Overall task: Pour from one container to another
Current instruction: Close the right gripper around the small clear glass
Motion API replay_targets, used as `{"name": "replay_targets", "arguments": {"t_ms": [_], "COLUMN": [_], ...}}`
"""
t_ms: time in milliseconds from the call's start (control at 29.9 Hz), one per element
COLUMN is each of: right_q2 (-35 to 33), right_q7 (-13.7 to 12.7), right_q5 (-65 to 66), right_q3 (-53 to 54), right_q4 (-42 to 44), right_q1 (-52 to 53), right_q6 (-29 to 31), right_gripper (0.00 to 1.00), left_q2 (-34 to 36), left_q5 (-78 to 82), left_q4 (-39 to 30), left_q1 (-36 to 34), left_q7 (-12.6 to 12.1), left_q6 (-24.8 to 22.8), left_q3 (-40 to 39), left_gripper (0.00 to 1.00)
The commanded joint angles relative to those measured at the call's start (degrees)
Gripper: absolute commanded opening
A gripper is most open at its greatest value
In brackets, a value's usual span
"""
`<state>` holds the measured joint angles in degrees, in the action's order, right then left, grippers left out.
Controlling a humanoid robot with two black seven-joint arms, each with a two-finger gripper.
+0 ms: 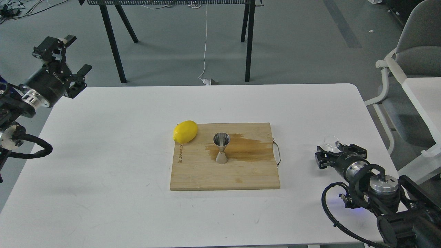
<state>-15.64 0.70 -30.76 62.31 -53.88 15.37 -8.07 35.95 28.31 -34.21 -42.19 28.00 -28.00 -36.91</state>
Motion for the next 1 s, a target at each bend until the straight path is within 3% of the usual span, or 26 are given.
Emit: {"name": "replay_targets", "arguments": {"t_ms": [0,568,969], "right_q2": [-0.1,-0.1,-0.1], "right_q7": [0.0,0.0,0.0], "right_q5": [0.0,0.1,1.4], "right_q3": [0.0,0.0,0.0], "right_q4": [-0.1,-0.2,-1.0], "right_q1": [-0.1,-0.1,-0.2], "right_q6": [0.2,0.4,1.2], "right_gripper": [0.61,0.52,0.51], "left_q2": [0.0,0.0,0.0], "left_q5": [0.0,0.0,0.0], "left_q4": [0.4,0.6,0.6], "left_q1": [0.0,0.2,0.3], "left_q7": [0.0,0.0,0.0], "left_q6": [0.0,0.0,0.0], "left_q3": [0.0,0.0,0.0], "left_gripper": [1.0,1.0,1.0]}}
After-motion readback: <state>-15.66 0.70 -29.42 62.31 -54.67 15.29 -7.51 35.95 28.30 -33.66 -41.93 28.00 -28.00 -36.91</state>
